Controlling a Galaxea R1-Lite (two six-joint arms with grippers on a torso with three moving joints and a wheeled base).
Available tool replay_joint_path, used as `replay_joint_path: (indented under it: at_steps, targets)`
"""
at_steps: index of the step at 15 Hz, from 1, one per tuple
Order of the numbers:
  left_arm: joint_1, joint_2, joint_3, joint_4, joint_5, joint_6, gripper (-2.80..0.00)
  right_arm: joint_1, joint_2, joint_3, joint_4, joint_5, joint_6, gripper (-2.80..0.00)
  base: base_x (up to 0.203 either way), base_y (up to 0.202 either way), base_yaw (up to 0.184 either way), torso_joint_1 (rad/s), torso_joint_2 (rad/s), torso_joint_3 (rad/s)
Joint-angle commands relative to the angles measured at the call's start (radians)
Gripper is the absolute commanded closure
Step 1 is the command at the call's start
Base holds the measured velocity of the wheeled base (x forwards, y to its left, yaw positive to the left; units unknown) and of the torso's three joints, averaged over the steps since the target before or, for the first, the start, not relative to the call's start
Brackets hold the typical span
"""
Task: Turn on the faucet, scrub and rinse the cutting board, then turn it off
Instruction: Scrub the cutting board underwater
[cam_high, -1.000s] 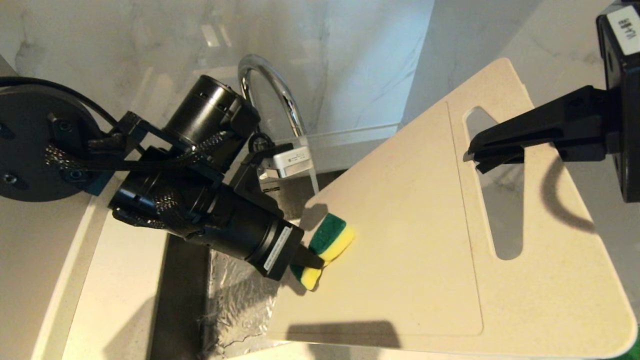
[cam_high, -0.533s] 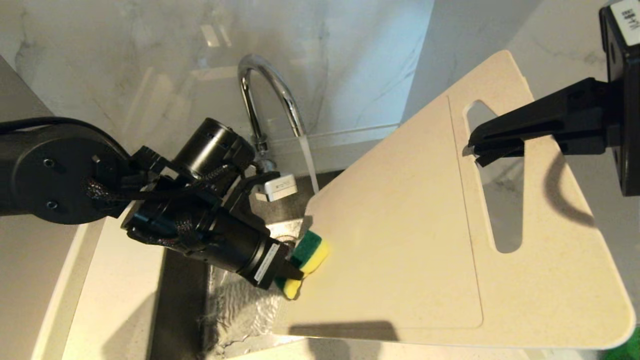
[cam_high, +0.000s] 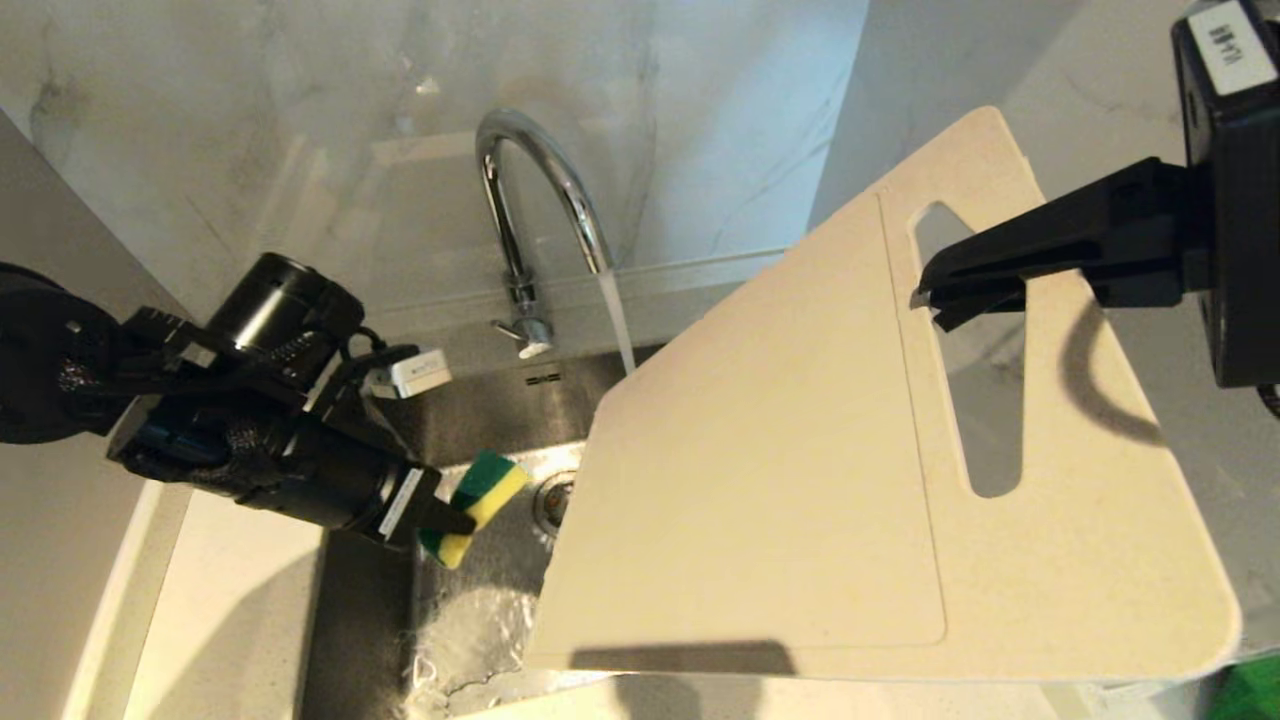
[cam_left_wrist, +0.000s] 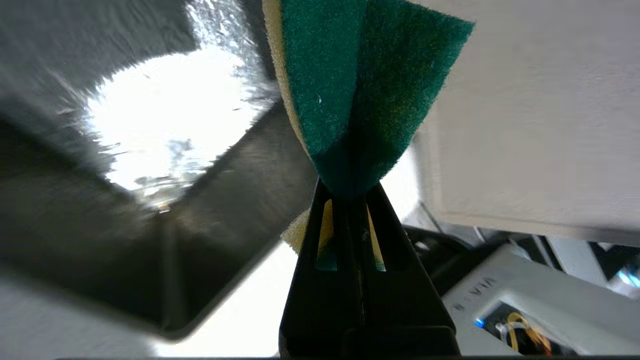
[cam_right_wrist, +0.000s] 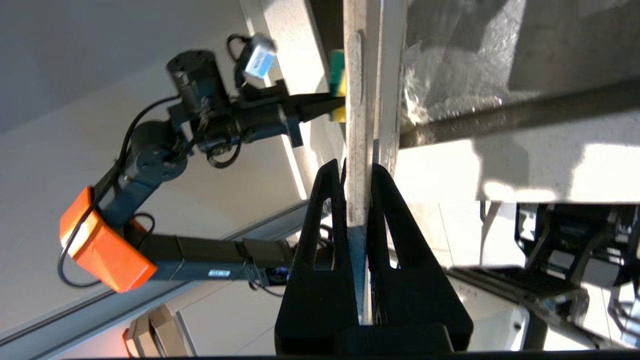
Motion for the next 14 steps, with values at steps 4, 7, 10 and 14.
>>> replay_joint_path:
  at_steps: [4,7,10,14]
  targets:
    - [0.027,-0.089,-0.040,0.008,0.129,-0.094,0.00,0.000,0.034,0.017,0.001,-0.005,0.000,0.00,0.000,0.000,0.000,0.000,0.00,0.000]
    - [0.027,-0.116,-0.045,0.016,0.160,-0.114,0.00,0.000,0.029,0.010,0.004,-0.007,0.001,0.00,0.000,0.000,0.000,0.000,0.00,0.000]
    - [0.027,-0.138,-0.047,0.020,0.164,-0.114,0.00,-0.002,0.042,0.026,0.005,-0.011,0.002,0.00,0.000,0.000,0.000,0.000,0.00,0.000]
    - [0.027,-0.169,-0.053,0.025,0.205,-0.118,0.00,-0.006,0.164,0.043,-0.021,-0.041,0.009,0.00,0.000,0.000,0.000,0.000,0.00,0.000]
